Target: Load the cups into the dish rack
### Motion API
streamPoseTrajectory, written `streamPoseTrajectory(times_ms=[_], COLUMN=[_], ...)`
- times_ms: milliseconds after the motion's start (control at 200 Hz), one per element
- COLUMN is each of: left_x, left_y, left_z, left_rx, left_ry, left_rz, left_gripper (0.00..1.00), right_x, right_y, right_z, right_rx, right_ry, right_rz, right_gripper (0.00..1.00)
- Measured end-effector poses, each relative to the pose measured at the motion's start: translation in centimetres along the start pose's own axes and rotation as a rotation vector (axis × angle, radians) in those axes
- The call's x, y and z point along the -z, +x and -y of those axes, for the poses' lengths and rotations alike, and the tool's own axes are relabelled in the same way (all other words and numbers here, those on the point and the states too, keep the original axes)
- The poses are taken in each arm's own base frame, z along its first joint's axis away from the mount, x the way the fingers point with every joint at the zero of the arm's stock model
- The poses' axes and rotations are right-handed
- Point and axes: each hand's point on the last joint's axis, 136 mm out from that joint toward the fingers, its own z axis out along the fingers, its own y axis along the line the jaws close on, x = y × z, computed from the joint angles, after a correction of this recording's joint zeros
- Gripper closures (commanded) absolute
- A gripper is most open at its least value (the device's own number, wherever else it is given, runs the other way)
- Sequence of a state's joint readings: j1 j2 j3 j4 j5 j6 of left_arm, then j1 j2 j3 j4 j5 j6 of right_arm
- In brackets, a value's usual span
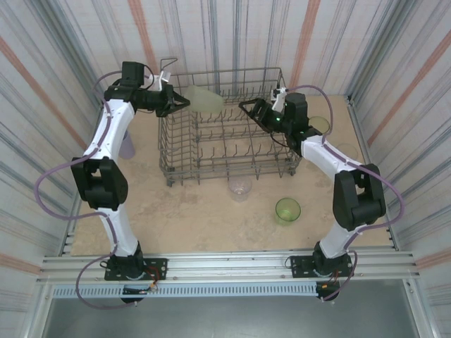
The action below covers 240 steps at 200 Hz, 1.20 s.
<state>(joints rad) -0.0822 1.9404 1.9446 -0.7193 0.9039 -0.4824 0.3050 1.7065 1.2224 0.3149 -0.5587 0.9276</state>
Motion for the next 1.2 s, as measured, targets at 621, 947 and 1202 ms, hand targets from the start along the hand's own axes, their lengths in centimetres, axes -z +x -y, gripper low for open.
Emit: streamPoseTrajectory(times_ms=[621, 947, 1202], left_x=[0.1, 0.3, 0.3], left_y=[0.0, -0.4, -0.5], left_z=[-1.4, -1.4, -1.3], left_rx=[0.031, 0.027, 0.026], left_ry=[0.199, 0.220, 0.229], left_rz=[0.036, 0.061, 0.068], left_gripper=[1.00, 1.00, 1.00], right_x=[-5.2, -6.9, -7.2], right_y=[1.4, 1.8, 1.6], right_z=[-2.7, -5.5, -7.2], right_rx=[-0.163, -0.197, -0.198], right_ry=[-0.245, -0.361, -0.412], right_rz=[-0.033, -0.041, -0.040], right_gripper=[0.01, 0.01, 0.01])
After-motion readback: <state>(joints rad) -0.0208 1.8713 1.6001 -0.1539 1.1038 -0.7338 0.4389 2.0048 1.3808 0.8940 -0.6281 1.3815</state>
